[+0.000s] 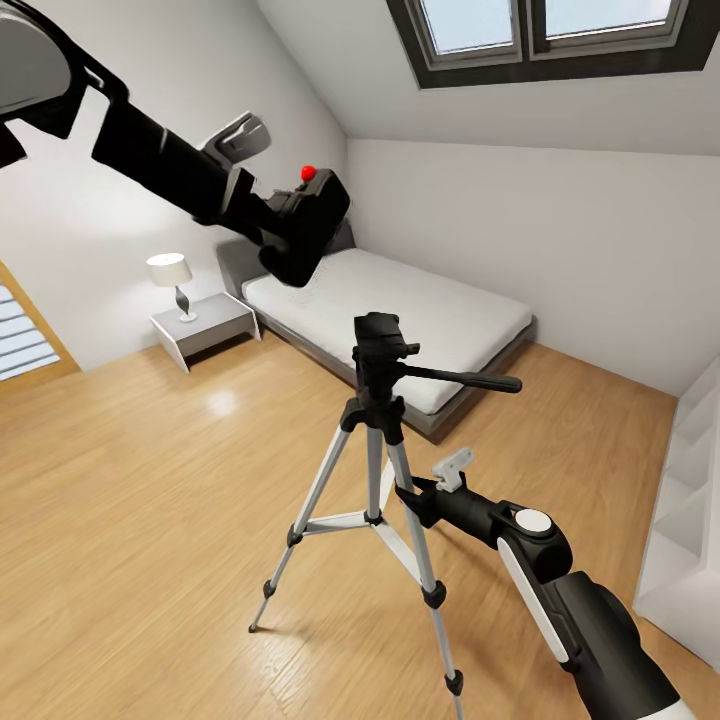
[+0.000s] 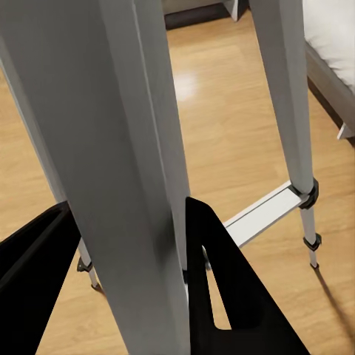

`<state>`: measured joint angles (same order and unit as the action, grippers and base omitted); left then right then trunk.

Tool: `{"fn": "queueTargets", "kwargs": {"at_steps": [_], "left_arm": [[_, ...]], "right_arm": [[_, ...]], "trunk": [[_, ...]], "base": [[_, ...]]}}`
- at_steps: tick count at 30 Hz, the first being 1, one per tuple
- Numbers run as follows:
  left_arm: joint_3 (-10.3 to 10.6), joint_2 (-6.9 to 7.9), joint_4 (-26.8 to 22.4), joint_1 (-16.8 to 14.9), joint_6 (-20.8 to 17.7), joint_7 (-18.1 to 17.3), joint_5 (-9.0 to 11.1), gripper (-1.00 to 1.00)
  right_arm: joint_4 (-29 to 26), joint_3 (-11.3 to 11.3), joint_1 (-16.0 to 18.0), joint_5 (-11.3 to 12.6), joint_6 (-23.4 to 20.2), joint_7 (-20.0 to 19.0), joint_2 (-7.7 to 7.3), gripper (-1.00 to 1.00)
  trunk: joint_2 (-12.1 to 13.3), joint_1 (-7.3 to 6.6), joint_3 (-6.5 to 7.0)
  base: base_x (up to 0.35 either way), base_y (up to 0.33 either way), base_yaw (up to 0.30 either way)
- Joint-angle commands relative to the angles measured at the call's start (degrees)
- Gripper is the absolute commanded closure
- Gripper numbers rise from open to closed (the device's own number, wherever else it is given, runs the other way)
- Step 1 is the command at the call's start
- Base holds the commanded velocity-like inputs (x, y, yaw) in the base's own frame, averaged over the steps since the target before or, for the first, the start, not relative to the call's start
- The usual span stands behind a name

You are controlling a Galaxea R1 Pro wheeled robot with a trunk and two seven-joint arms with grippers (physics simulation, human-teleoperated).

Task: Attach the digital camera to the camera tripod in the bedroom.

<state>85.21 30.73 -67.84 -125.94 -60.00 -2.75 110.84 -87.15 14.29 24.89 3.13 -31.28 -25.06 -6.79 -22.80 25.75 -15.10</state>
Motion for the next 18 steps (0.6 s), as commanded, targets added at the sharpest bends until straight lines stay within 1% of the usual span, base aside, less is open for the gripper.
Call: {"fn": "queueTargets", "kwargs": {"at_steps": [1,3,5,6,8,9,11,13,14,18], "left_arm": [[0.21,-0.02,0.69,-0.16,0.0,-1.45,-1.09,1.0],[0.23,-0.07,1.89,-0.15,0.0,-2.89,-3.05,1.0],[0.22,0.0,2.73,-0.11,0.0,-3.83,-4.36,1.0],[0.22,0.0,2.73,-0.11,0.0,-3.83,-4.36,1.0],[0.22,0.09,3.67,-0.01,0.0,-4.52,-5.22,1.0],[0.22,0.11,4.24,0.06,0.61,-4.83,-5.58,1.0],[0.29,0.1,5.1,0.46,3.23,-5.27,-6.17,1.0],[0.34,-0.02,5.84,1.45,6.83,-5.58,-6.71,1.0],[0.34,-0.02,5.84,1.45,6.83,-5.58,-6.71,1.0],[0.26,-0.17,7.14,4.52,14.23,-5.85,-7.51,1.0]], "right_arm": [[-0.04,0.04,0.07,0.1,-0.36,-0.03,-0.02,1.0],[-0.04,0.05,0.07,0.11,-0.36,-0.05,-0.02,1.0],[-0.04,0.06,0.07,0.11,-0.36,-0.06,-0.02,1.0],[-0.04,0.06,0.07,0.11,-0.36,-0.06,-0.02,1.0],[-0.04,0.05,0.07,0.1,-0.36,-0.07,-0.02,1.0],[-0.02,0.05,0.07,0.09,-0.36,-0.07,-0.03,1.0],[0.02,0.04,0.07,0.07,-0.37,-0.07,-0.04,1.0],[0.06,0.04,0.07,0.09,-0.37,-0.07,-0.05,1.0],[0.06,0.04,0.07,0.09,-0.37,-0.07,-0.05,1.0],[0.11,0.09,0.07,0.11,-0.37,-0.08,-0.02,1.0]], "trunk": [[-0.12,0.04,-0.12],[-0.12,0.04,-0.12],[-0.12,0.04,-0.12],[-0.12,0.04,-0.12],[-0.12,0.04,-0.12],[-0.12,0.04,-0.12],[-0.12,0.04,-0.12],[-0.12,0.04,-0.12],[-0.12,0.04,-0.12],[-0.12,0.04,-0.12]], "base": [[0.0,0.0,0.0],[0.0,0.0,0.0],[0.0,0.0,0.0],[0.0,0.0,0.0],[0.0,0.0,0.0],[0.0,0.0,0.0],[0.0,0.0,0.0],[0.0,0.0,0.0],[0.0,0.0,0.0],[0.0,0.0,0.0]]}}
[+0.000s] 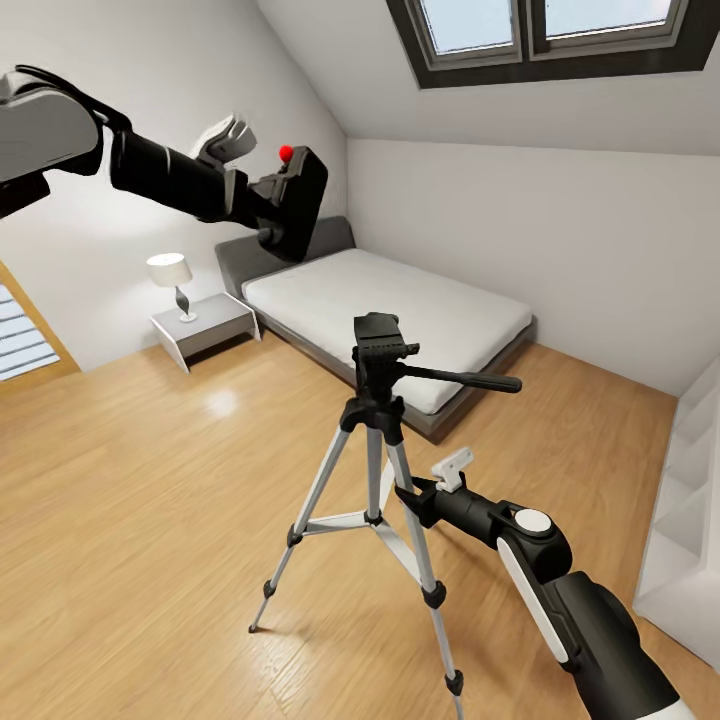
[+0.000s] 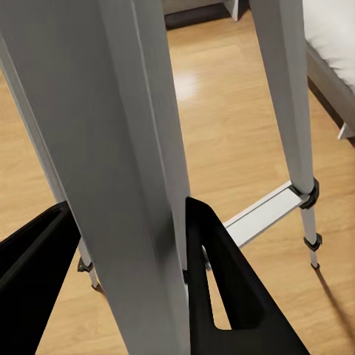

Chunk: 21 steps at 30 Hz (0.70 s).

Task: Attach the digital camera to the camera tripod in the bedroom.

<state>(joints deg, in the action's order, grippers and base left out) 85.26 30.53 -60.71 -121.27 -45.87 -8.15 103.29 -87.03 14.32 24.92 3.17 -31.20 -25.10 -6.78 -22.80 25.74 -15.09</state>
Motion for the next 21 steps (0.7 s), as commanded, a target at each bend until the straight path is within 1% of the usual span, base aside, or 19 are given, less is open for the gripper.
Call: {"fn": "queueTargets", "kwargs": {"at_steps": [1,2,3,5,8,12,14,15,16,17,21], "left_arm": [[0.19,0.07,0.37,0.58,1.52,-0.56,0.03,1.0],[0.17,0.17,0.64,1.25,2.8,-0.71,0.07,1.0],[0.17,0.17,0.64,1.25,2.8,-0.71,0.07,1.0],[0.05,0.37,0.81,2.39,4.55,-1.07,0.2,1.0],[-0.45,0.58,0.39,3.16,5.5,-1.5,0.31,1.0],[-2.43,1.08,-1.57,4.02,6.41,-1.72,0.19,1.0],[-3.28,1.21,-2.22,4.25,6.57,-1.76,-0.11,1.0],[-3.59,1.54,-2.55,4.58,6.22,-1.42,0.29,1.0],[-3.84,1.86,-2.88,4.92,5.91,-1.41,0.53,1.0],[-3.85,2.09,-3.2,5.26,5.6,-1.43,0.63,1.0],[-3.85,2.09,-4.52,5.35,4.29,-1.43,0.63,1.0]], "right_arm": [[0.0,0.07,0.05,0.05,-0.44,-0.04,-0.02,1.0],[0.02,0.07,0.05,0.04,-0.44,-0.04,-0.02,1.0],[0.02,0.07,0.05,0.04,-0.44,-0.04,-0.02,1.0],[0.05,0.08,0.05,0.01,-0.42,-0.02,-0.01,1.0],[0.07,0.08,0.05,0.0,-0.43,0.02,0.0,1.0],[0.08,0.04,0.05,-0.01,-0.43,0.04,0.01,1.0],[0.09,0.03,0.05,-0.02,-0.43,0.04,-0.01,1.0],[0.37,-0.26,0.41,0.46,-0.26,0.13,0.33,1.0],[0.37,-0.26,0.73,0.46,-0.26,0.13,0.65,1.0],[0.37,-0.26,0.92,0.18,-0.26,0.13,0.92,1.0],[0.37,-0.26,0.92,0.29,-0.26,0.13,0.92,1.0]], "trunk": [[-0.11,0.04,-0.12],[-0.11,0.04,-0.12],[-0.11,0.04,-0.12],[-0.11,0.04,-0.12],[-0.11,0.04,-0.12],[-0.11,0.04,-0.12],[-0.11,0.04,-0.12],[-0.11,0.04,-0.11],[-0.11,0.04,-0.11],[-0.11,0.04,-0.11],[-0.11,0.04,-0.11]], "base": [[0.0,0.0,0.0],[0.0,0.0,0.0],[0.0,0.0,0.0],[0.0,0.0,0.0],[0.0,0.0,0.0],[0.0,0.0,0.0],[0.0,0.0,0.0],[0.0,0.0,0.0],[0.0,0.0,0.0],[0.0,0.0,0.0],[0.0,0.0,0.0]]}}
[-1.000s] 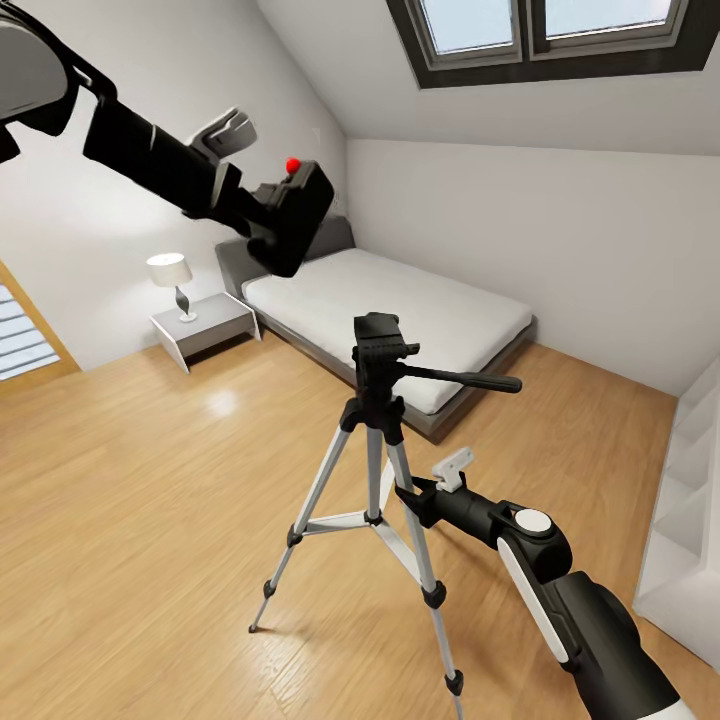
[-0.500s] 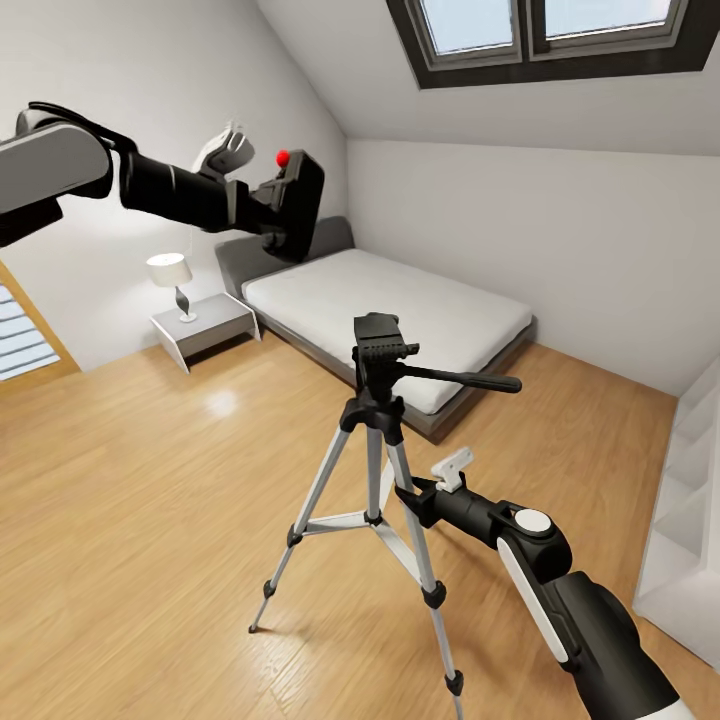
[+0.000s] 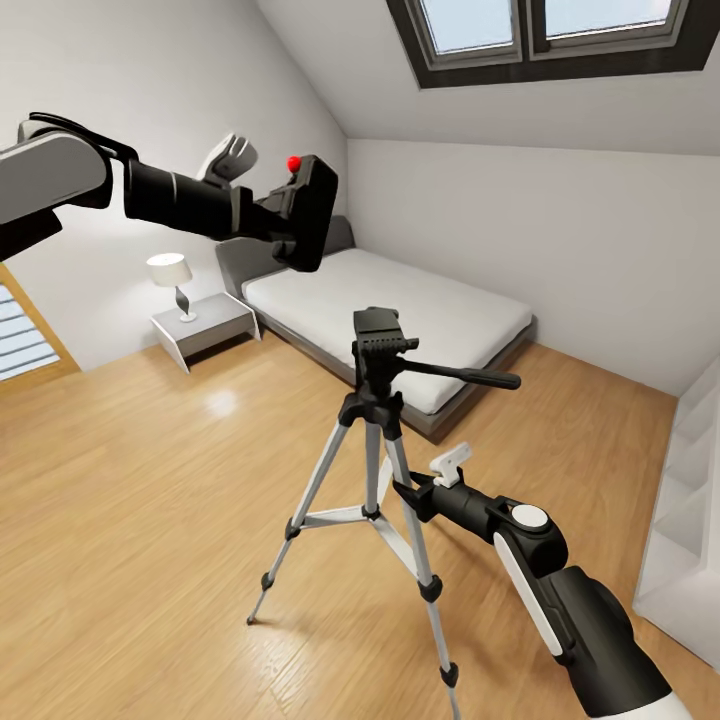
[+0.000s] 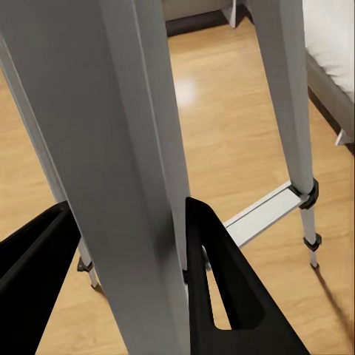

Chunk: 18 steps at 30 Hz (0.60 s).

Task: Attach the digital camera to the camera tripod in the bedroom.

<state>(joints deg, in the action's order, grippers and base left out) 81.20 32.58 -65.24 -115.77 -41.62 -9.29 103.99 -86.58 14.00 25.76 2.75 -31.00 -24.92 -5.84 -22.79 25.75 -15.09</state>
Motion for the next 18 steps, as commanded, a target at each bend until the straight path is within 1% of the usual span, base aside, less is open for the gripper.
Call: {"fn": "queueTargets", "kwargs": {"at_steps": [1,18], "left_arm": [[0.21,0.04,-0.1,-0.16,-0.14,-0.29,-0.07,1.0],[0.21,0.04,-0.1,-0.16,-0.14,-0.29,-0.07,1.0]], "right_arm": [[-0.08,0.06,0.07,0.62,-0.47,-0.05,-0.02,1.0],[-0.08,0.06,0.07,0.51,-0.47,-0.05,-0.02,1.0]], "trunk": [[-0.13,0.03,-0.11],[-0.13,0.03,-0.11]], "base": [[0.0,0.0,0.0],[0.0,0.0,0.0]]}}
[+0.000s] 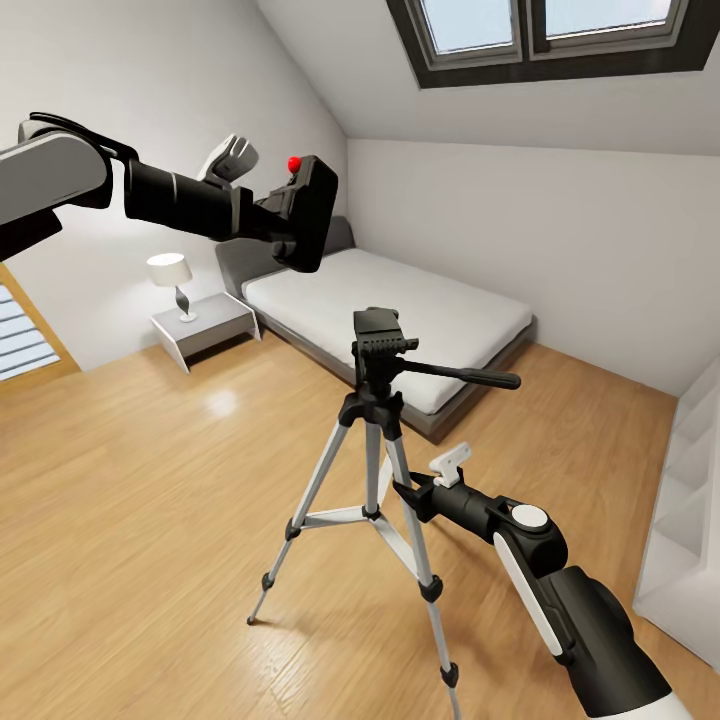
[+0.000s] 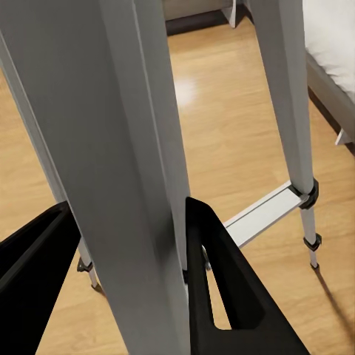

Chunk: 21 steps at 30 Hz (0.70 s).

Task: Attach the digital camera to the camera tripod in the bedroom.

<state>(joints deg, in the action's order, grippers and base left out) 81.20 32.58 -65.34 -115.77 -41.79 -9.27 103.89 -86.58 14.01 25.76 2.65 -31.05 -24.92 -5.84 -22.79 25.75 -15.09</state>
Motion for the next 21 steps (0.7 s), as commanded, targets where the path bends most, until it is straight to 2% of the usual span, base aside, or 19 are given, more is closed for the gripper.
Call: {"fn": "queueTargets", "kwargs": {"at_steps": [1,8,14,21], "left_arm": [[0.21,0.04,0.01,-0.16,0.03,-0.31,0.03,1.0],[0.21,0.04,0.01,-0.16,0.04,-0.33,-0.01,1.0],[0.26,0.35,0.0,1.88,-1.62,-2.24,-2.69,1.0],[0.27,-0.07,-0.04,3.04,-2.06,-4.51,-5.38,1.0]], "right_arm": [[-0.08,0.05,0.08,0.61,-0.42,-0.04,-0.02,1.0],[-0.08,0.05,0.08,0.57,-0.42,-0.04,-0.05,1.0],[-0.01,0.67,-0.34,0.69,-0.49,0.03,0.37,1.0],[0.0,0.87,-0.42,0.67,-0.5,0.05,0.45,1.0]], "trunk": [[-0.13,0.03,-0.11],[-0.13,0.03,-0.11],[-0.13,0.03,-0.11],[-0.13,0.03,-0.11]], "base": [[0.0,0.0,0.0],[0.0,0.0,0.0],[0.0,0.0,0.0],[0.0,0.0,0.0]]}}
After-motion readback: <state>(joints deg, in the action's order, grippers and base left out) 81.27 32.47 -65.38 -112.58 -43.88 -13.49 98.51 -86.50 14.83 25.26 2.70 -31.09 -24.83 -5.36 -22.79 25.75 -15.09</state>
